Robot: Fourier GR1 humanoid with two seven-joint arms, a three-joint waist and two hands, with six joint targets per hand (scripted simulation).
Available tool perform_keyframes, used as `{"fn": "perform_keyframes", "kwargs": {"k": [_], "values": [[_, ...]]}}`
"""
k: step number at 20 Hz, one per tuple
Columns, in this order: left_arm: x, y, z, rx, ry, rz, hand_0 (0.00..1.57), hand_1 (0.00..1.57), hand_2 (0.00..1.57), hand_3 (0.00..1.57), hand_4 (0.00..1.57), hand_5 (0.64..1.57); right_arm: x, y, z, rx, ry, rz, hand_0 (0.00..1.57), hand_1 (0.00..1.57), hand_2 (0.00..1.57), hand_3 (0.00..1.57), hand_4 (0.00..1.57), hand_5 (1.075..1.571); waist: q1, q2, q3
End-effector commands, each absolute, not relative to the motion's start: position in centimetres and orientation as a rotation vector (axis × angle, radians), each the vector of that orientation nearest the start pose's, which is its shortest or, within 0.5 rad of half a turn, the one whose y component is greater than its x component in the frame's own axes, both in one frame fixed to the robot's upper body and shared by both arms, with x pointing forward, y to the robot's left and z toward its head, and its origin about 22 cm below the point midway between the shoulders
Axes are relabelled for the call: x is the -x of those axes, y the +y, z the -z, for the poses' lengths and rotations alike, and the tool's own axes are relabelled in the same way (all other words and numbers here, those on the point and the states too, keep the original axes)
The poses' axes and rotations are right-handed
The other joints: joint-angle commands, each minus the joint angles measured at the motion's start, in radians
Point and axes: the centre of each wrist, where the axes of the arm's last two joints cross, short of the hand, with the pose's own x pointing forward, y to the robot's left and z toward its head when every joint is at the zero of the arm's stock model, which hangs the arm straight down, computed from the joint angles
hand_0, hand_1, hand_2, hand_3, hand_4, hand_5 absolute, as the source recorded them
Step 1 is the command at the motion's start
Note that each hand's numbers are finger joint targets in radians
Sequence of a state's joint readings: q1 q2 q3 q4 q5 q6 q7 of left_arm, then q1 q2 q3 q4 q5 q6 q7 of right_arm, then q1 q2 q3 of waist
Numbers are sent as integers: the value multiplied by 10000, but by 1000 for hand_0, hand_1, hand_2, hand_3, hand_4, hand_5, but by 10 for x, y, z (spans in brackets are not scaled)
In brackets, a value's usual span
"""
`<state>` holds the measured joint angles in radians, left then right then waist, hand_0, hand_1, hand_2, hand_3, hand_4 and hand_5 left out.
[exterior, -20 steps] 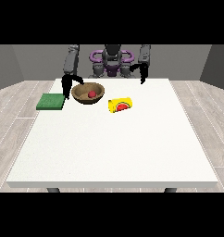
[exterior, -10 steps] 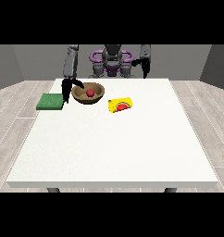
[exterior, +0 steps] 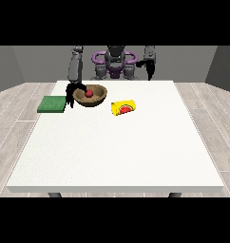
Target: Pick the cup and pour the ball into the bowl, then pick the bowl and place it on the pad
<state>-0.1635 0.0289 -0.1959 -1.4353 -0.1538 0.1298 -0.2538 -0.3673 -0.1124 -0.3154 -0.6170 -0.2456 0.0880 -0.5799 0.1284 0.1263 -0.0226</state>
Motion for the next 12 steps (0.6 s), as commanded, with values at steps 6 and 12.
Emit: {"fn": "perform_keyframes", "kwargs": {"k": [6, 12], "values": [[-275, 175, -23, -142, -19061, 3012, 0, 0, 0, 0, 982, 1393, -256, -309, 135, 1454, -13670, 5102, 1571, 1571, 1571, 1571, 966, 1490, 382, 627, 226], [-271, 211, 5, -661, -17925, 2538, 0, 0, 0, 0, 1095, 1360, -288, -306, 104, 1755, -13199, 5107, 1571, 1571, 1571, 1465, 931, 1491, -152, -585, 215]]}}
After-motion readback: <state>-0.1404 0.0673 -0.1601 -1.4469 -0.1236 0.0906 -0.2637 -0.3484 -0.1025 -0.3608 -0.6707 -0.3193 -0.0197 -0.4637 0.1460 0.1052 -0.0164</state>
